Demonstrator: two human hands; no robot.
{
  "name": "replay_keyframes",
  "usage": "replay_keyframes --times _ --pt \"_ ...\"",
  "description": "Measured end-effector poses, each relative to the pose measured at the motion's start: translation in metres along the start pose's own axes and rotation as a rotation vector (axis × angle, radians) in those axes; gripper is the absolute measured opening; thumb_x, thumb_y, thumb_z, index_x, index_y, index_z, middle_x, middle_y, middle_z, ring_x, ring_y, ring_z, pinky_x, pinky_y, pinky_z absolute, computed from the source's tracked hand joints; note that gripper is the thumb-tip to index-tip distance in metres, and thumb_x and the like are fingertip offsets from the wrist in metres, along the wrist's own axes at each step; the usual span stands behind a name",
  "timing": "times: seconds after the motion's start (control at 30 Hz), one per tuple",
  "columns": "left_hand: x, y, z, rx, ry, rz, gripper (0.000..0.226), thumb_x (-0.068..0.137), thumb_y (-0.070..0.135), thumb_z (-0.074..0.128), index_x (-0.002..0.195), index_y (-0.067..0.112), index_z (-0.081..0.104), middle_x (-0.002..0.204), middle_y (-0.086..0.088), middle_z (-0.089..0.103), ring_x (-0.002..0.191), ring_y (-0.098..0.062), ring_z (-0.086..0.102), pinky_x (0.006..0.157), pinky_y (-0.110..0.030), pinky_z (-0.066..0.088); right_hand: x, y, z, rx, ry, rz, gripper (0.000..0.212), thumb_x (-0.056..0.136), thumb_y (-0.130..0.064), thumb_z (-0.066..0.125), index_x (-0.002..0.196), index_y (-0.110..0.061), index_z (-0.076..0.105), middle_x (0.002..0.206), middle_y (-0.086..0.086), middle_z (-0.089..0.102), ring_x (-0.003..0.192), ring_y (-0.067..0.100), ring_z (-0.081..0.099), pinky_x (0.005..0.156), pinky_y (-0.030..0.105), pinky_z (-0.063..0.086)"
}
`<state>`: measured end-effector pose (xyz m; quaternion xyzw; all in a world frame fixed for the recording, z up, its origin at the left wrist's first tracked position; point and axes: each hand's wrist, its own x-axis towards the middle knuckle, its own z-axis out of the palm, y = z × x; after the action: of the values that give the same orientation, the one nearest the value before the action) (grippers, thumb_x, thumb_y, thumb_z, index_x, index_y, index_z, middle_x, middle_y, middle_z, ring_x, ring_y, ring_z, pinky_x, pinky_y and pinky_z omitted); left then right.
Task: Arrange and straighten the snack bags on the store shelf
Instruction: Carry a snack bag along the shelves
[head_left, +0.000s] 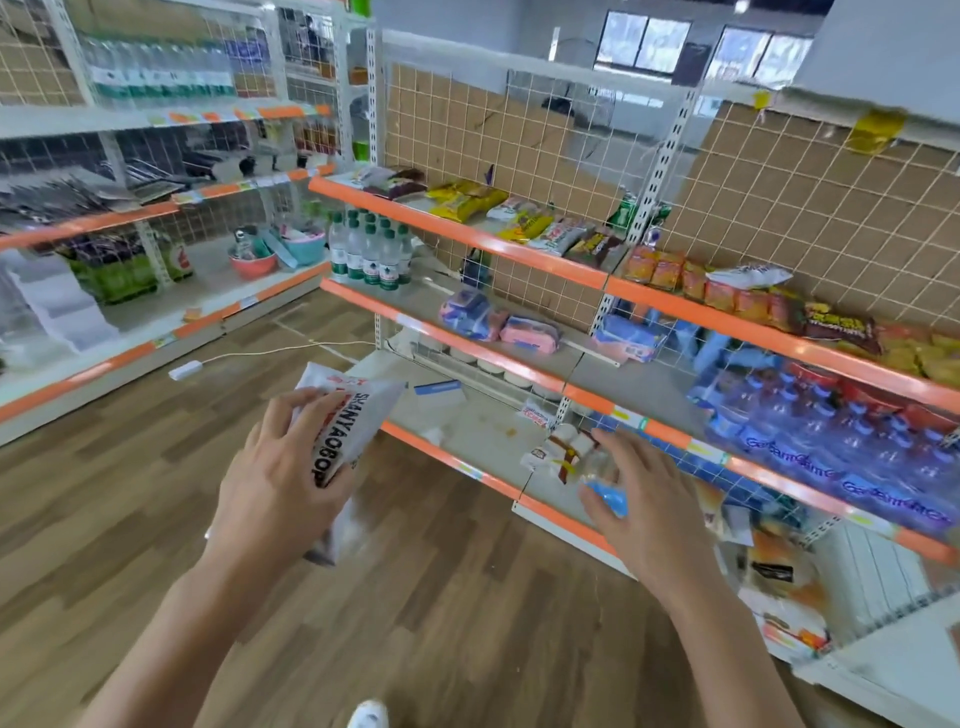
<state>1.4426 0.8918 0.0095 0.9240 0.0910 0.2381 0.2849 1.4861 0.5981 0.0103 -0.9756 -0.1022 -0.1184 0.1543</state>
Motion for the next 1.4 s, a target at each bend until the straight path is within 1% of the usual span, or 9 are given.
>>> replay_keyframes --times 0.1,0.23,0.4,0.6,0.77,0.9,1.1,1.27,1.4 --pt "0.051 -0.007 0.022 -0.008 -0.016 0.033 0.062 0.072 0.013 0.069 0.130 0.026 0.050 0.128 0.005 0.044 0.108 -0.025 0.051 0.068 -0.034 0.041 0.049 0.003 0.014 -0.005 0.040 0.020 0.050 0.083 -0.034 0.064 0.128 -0.020 0.049 0.131 0.005 0.052 0.121 0.029 0.049 0.097 0.045 0.039" --pt "0.128 -0.016 0.046 -0.012 -0.025 0.089 0.060 0.074 0.014 0.068 0.131 0.024 0.050 0.130 0.005 0.044 0.109 -0.025 0.050 0.070 -0.034 0.041 0.115 0.002 0.029 -0.015 0.042 0.089 0.053 0.087 -0.037 0.057 0.136 -0.024 0.040 0.140 0.000 0.042 0.130 0.024 0.038 0.106 0.041 0.030" --pt "0.215 -0.026 0.079 -0.023 -0.057 0.164 0.061 0.072 0.012 0.070 0.129 0.023 0.052 0.130 0.003 0.046 0.106 -0.028 0.053 0.071 -0.035 0.041 0.191 0.001 0.045 -0.013 0.062 0.153 0.051 0.087 -0.033 0.058 0.134 -0.021 0.043 0.139 0.002 0.043 0.127 0.026 0.041 0.104 0.040 0.031" --pt "0.283 -0.031 0.128 -0.059 -0.125 0.190 0.063 0.070 0.009 0.071 0.128 0.024 0.052 0.129 0.005 0.046 0.106 -0.027 0.054 0.069 -0.035 0.043 0.259 0.014 0.066 -0.005 0.061 0.192 0.053 0.086 -0.033 0.060 0.134 -0.019 0.043 0.140 0.003 0.044 0.127 0.026 0.041 0.104 0.041 0.032" --pt "0.336 -0.030 0.171 -0.063 -0.140 0.180 0.064 0.070 0.010 0.071 0.129 0.025 0.051 0.131 0.005 0.044 0.106 -0.026 0.054 0.067 -0.032 0.039 0.324 0.037 0.083 -0.023 0.052 0.173 0.052 0.087 -0.035 0.058 0.135 -0.022 0.041 0.140 0.001 0.043 0.127 0.024 0.040 0.105 0.037 0.031" --pt "0.385 -0.020 0.208 -0.052 -0.146 0.223 0.064 0.069 0.009 0.073 0.129 0.020 0.052 0.130 0.001 0.046 0.105 -0.027 0.056 0.068 -0.031 0.040 0.384 0.058 0.091 -0.001 0.061 0.160 0.053 0.088 -0.033 0.057 0.136 -0.024 0.039 0.143 0.000 0.040 0.131 0.022 0.037 0.108 0.036 0.027" --pt "0.470 0.007 0.255 -0.048 -0.145 0.279 0.065 0.066 0.008 0.077 0.127 0.016 0.055 0.127 -0.006 0.049 0.109 -0.031 0.055 0.077 -0.041 0.049 0.476 0.089 0.096 0.014 0.080 0.160 0.053 0.087 -0.033 0.057 0.137 -0.024 0.040 0.142 0.003 0.041 0.131 0.025 0.037 0.106 0.041 0.027" --pt "0.528 0.020 0.294 -0.049 -0.152 0.269 0.065 0.065 0.005 0.075 0.126 0.015 0.055 0.128 -0.008 0.049 0.104 -0.035 0.057 0.081 -0.043 0.048 0.536 0.113 0.103 0.022 0.074 0.146 0.054 0.087 -0.033 0.059 0.137 -0.023 0.041 0.142 0.001 0.042 0.132 0.022 0.037 0.108 0.040 0.028" --pt "0.569 0.023 0.326 -0.057 -0.161 0.271 0.062 0.068 0.008 0.073 0.127 0.014 0.054 0.130 -0.007 0.047 0.105 -0.034 0.057 0.082 -0.041 0.046 0.579 0.123 0.117 0.020 0.067 0.148 0.052 0.086 -0.033 0.059 0.135 -0.022 0.044 0.139 0.003 0.045 0.130 0.022 0.038 0.106 0.040 0.029"
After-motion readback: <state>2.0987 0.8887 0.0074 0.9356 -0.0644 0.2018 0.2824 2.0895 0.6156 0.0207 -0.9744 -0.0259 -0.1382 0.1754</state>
